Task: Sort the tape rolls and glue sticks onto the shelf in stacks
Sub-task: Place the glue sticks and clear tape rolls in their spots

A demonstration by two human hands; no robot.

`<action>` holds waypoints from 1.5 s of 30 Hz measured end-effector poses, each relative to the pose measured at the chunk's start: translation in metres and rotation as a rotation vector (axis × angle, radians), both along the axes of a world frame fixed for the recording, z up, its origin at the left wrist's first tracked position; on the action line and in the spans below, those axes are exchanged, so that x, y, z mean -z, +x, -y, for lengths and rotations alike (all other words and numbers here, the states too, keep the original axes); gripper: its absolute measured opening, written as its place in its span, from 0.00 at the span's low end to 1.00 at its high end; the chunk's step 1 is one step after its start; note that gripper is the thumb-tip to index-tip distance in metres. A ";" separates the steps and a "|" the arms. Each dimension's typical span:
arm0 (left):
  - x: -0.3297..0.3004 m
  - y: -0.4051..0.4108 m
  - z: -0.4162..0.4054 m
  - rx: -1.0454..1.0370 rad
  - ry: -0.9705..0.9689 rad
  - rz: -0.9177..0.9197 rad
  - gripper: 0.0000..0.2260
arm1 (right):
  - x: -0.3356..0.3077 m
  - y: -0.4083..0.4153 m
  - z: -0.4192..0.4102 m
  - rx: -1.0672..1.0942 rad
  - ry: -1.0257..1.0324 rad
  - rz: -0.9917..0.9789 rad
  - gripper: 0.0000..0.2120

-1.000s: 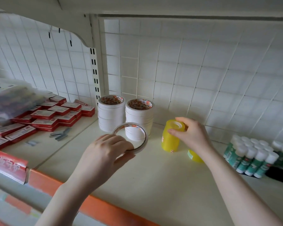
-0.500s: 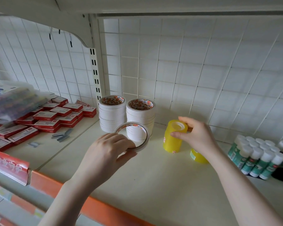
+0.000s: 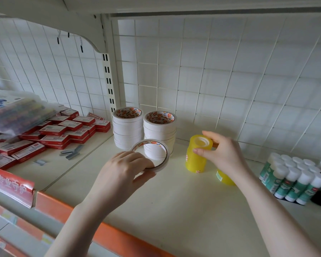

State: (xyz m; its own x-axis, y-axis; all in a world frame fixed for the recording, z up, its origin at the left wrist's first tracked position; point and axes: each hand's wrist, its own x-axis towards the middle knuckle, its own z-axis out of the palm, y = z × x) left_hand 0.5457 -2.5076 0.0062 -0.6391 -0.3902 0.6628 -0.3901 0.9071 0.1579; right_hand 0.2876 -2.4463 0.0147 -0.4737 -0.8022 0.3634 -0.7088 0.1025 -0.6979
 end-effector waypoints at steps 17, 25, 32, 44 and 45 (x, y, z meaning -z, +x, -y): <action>0.004 -0.001 0.000 -0.011 0.004 -0.002 0.10 | 0.000 -0.003 -0.001 -0.024 0.051 -0.005 0.34; 0.000 0.005 -0.004 -0.037 0.000 0.002 0.11 | -0.002 0.004 -0.007 -0.051 -0.032 -0.153 0.29; -0.023 0.026 0.003 -0.091 -0.060 -0.005 0.12 | -0.014 0.035 -0.014 0.068 -0.260 -0.474 0.07; -0.064 0.043 0.084 -0.060 -0.071 0.006 0.06 | 0.001 0.098 0.008 0.048 0.083 -0.567 0.09; -0.065 0.042 0.093 -0.054 -0.070 0.015 0.07 | 0.002 0.102 0.011 0.049 0.103 -0.556 0.09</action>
State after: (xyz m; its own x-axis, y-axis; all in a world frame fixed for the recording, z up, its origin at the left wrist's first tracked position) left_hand 0.5879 -2.6010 0.0715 -0.6288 -0.3771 0.6800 -0.4404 0.8934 0.0882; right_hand 0.3897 -2.4576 0.0127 -0.2714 -0.8285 0.4898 -0.9594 0.1924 -0.2061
